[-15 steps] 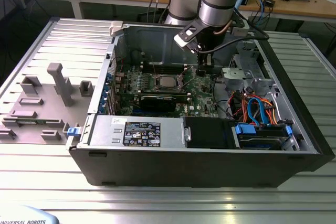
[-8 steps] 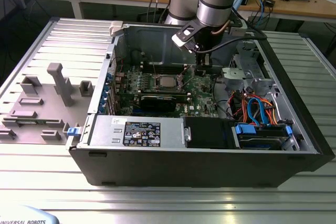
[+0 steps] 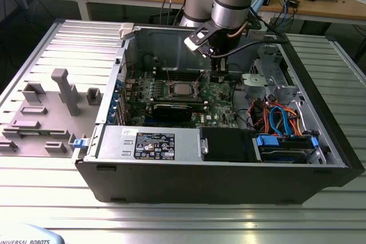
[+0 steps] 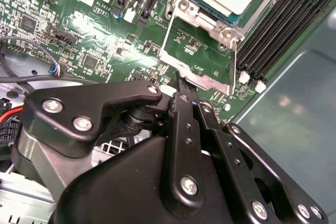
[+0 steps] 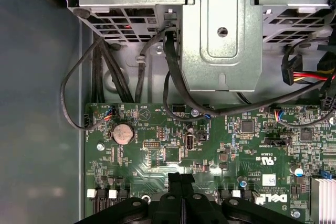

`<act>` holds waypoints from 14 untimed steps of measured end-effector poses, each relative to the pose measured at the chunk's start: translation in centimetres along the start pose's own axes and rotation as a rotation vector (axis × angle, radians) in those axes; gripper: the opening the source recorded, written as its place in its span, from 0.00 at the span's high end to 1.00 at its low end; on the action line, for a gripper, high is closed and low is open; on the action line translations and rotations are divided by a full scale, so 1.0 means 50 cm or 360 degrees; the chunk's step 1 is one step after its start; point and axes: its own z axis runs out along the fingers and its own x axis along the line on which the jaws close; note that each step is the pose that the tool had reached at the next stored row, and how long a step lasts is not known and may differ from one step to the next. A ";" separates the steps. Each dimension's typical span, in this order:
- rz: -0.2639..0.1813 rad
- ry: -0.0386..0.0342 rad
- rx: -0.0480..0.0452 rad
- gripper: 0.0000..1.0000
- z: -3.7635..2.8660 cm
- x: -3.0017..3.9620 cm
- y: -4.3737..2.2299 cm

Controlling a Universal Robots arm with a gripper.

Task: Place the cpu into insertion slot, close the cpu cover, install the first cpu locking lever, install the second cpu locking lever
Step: 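Close the cpu cover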

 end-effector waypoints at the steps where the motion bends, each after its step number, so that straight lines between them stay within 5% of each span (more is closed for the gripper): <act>1: 0.0000 0.0000 0.0000 0.89 0.000 0.000 -0.001; 14: 0.0000 0.0000 0.0000 0.89 0.000 0.000 -0.006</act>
